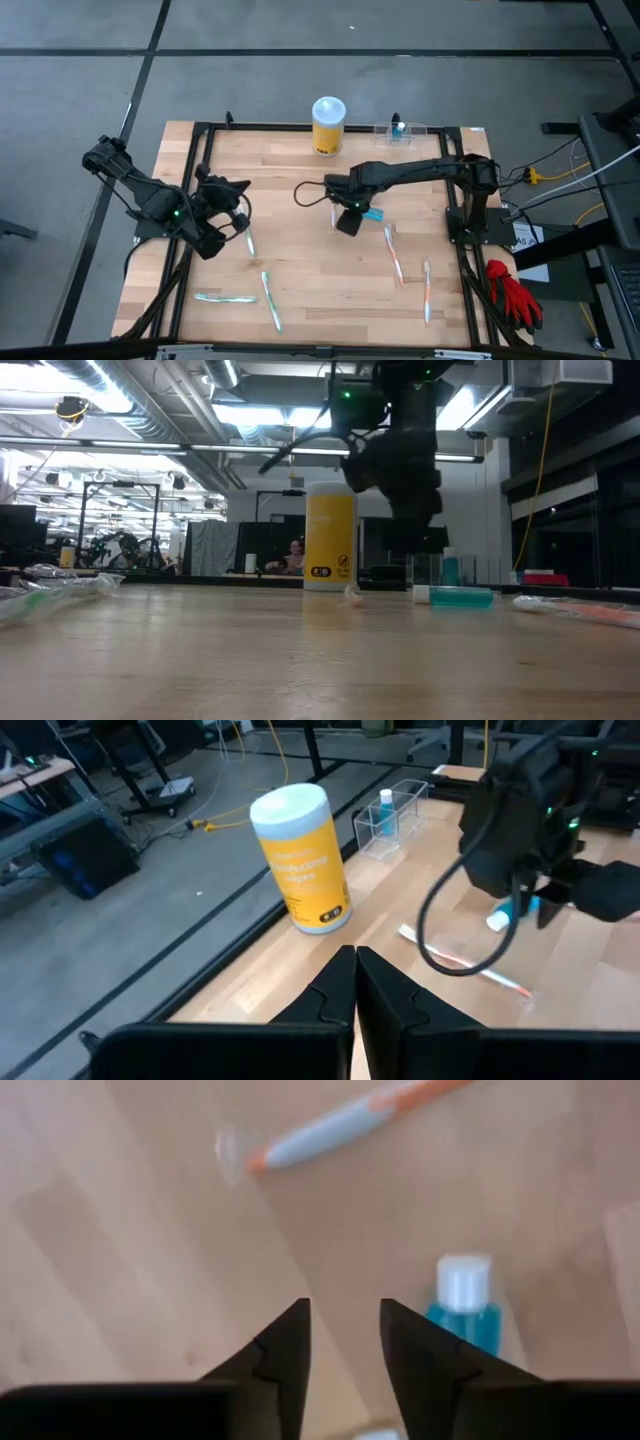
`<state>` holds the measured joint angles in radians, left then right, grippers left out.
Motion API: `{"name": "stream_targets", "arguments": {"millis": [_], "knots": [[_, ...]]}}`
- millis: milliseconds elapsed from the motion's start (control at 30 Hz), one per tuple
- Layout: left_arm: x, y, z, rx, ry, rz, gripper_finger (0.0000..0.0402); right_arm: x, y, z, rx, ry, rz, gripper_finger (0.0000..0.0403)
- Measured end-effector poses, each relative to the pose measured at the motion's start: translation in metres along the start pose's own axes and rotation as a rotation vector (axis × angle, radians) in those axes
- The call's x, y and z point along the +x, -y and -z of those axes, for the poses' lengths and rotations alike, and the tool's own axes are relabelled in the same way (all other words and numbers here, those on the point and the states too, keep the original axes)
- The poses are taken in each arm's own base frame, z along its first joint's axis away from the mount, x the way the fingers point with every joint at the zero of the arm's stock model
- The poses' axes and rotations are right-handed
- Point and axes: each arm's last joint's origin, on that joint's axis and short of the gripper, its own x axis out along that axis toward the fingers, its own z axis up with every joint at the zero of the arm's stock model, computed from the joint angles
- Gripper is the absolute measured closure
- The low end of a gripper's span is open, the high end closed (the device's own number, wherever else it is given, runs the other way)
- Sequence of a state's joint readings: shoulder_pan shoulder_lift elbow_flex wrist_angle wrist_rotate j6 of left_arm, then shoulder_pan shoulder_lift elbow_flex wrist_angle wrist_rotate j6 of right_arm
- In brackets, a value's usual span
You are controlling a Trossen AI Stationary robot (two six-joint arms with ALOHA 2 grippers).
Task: Pick & Place toothbrushing station
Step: Put the blue mouthwash into the transparent organizer
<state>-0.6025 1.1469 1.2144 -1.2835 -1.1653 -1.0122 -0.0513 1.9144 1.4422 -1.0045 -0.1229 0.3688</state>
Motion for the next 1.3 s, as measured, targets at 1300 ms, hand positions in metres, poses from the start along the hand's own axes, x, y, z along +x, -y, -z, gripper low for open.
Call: {"name": "stream_targets", "arguments": {"millis": [1300], "knots": [[0.000, 0.003, 0.001, -0.020, -0.052, 0.045, 0.0399, 0.029, 0.039, -0.014, -0.066, -0.103, 0.117, 0.0176]]}}
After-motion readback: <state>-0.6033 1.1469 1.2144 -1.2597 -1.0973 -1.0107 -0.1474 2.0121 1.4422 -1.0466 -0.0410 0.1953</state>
